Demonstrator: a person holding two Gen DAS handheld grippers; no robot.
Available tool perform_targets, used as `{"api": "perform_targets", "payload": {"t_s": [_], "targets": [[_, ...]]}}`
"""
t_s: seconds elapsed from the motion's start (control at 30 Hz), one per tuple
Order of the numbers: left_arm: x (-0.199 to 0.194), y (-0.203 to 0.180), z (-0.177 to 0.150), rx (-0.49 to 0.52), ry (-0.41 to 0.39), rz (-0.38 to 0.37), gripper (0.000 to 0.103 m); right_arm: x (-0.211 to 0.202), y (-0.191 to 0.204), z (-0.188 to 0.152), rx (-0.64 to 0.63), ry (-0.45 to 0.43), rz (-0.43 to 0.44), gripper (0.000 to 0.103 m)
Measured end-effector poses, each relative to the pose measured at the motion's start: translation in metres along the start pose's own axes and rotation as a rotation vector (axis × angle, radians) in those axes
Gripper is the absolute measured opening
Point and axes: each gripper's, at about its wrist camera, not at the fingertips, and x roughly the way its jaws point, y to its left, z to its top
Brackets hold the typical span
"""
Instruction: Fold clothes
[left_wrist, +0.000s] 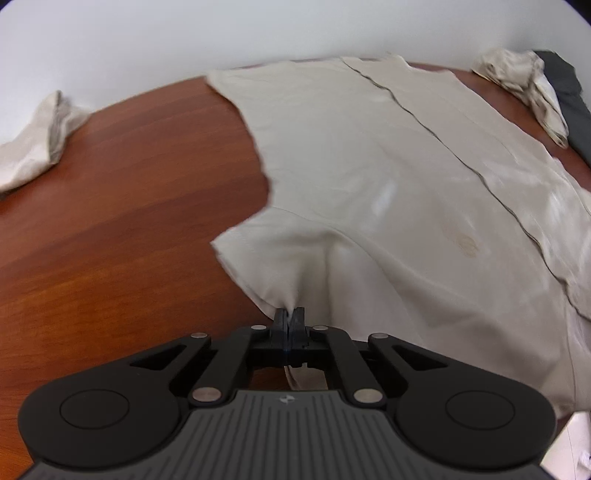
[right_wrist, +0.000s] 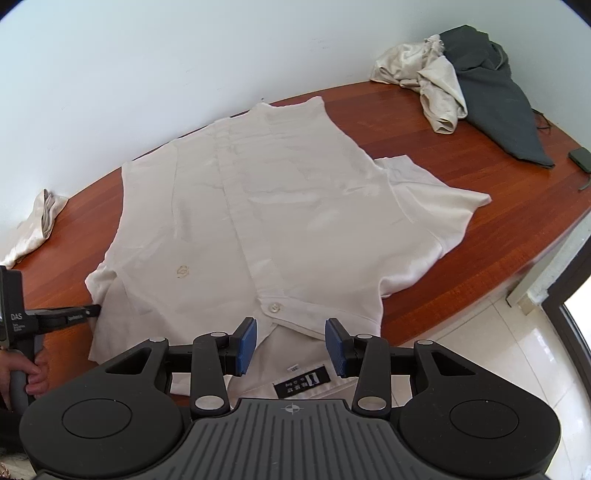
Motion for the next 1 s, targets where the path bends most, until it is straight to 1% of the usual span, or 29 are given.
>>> {"api": "perform_targets", "payload": {"t_s": [0.07,0.2,0.27,0.33,0.37,0.5,0.53,0.7,0.87,1.0], "targets": [[-0.003,0.008,0.006,0.008,-0.021,0.02,0.003,-0.001,-0.002,-0.001,0.007,0.0,-0.007,0.044],[-0.008,0.018,0.019,0.071,-0.07,0.081,0.003,0.0,-0.007,-0.002,0.019,0.004,-0.015,0.044],[-0.009,0.02,0.024,0.095,-0.077,0.085,0.003,0.001,-0.01,-0.003,0.023,0.011,-0.014,0.044],[-0.01,0.019,0.027,0.108,-0.075,0.113,0.004,0.004,-0.01,-0.003,0.021,0.018,-0.014,0.044],[-0.01,0.019,0.027,0.108,-0.07,0.134,0.01,0.005,-0.01,-0.003,0.019,0.021,-0.014,0.044],[-0.018,0.02,0.02,0.098,-0.076,0.178,0.023,0.008,-0.011,-0.003,0.017,0.032,-0.015,0.044],[-0.021,0.022,0.018,0.092,-0.075,0.175,0.028,0.009,-0.012,-0.002,0.013,0.033,-0.016,0.044],[-0.04,0.027,0.009,0.074,-0.079,0.16,0.033,0.011,-0.018,0.003,-0.002,0.037,-0.021,0.044],[-0.059,0.018,0.008,0.028,-0.081,0.132,0.033,0.015,-0.025,0.009,-0.02,0.041,-0.024,0.044],[-0.077,-0.004,0.009,0.022,-0.098,0.099,0.034,0.021,-0.046,0.029,-0.059,0.041,-0.011,0.044]]}}
